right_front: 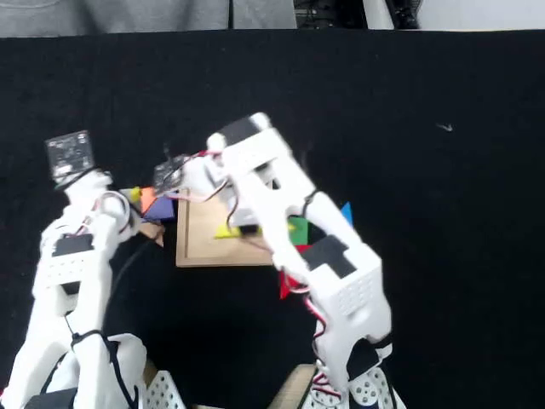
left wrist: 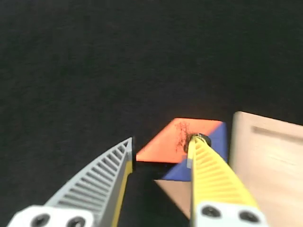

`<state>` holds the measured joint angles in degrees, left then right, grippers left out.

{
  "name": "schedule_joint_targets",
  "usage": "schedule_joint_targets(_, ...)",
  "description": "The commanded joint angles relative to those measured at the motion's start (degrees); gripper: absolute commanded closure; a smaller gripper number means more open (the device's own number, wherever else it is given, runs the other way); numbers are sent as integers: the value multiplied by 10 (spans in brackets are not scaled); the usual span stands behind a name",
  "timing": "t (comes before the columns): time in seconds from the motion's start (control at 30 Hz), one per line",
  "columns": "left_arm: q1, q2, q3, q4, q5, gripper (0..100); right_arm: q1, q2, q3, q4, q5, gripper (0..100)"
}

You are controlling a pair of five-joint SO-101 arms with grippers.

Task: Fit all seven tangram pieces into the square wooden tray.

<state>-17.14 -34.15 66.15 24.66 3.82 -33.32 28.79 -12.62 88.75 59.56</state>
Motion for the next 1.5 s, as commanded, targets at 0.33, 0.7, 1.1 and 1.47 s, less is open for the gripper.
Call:
schedule_joint_targets(0.33,-87,-16,-16,69,-3,804,-91,-40,18,-66,-102,811)
schedule_joint_targets(0.7,-87,-16,8,25,-3,804,-76,-24,22,-81,-102,808)
schedule_joint_targets(1.1,-87,-16,8,24,-3,804,-80,16,22,-45,-99,689)
schedule_joint_targets(1.47,-87,-16,9,24,-3,804,-76,-25,12,-38,-98,688)
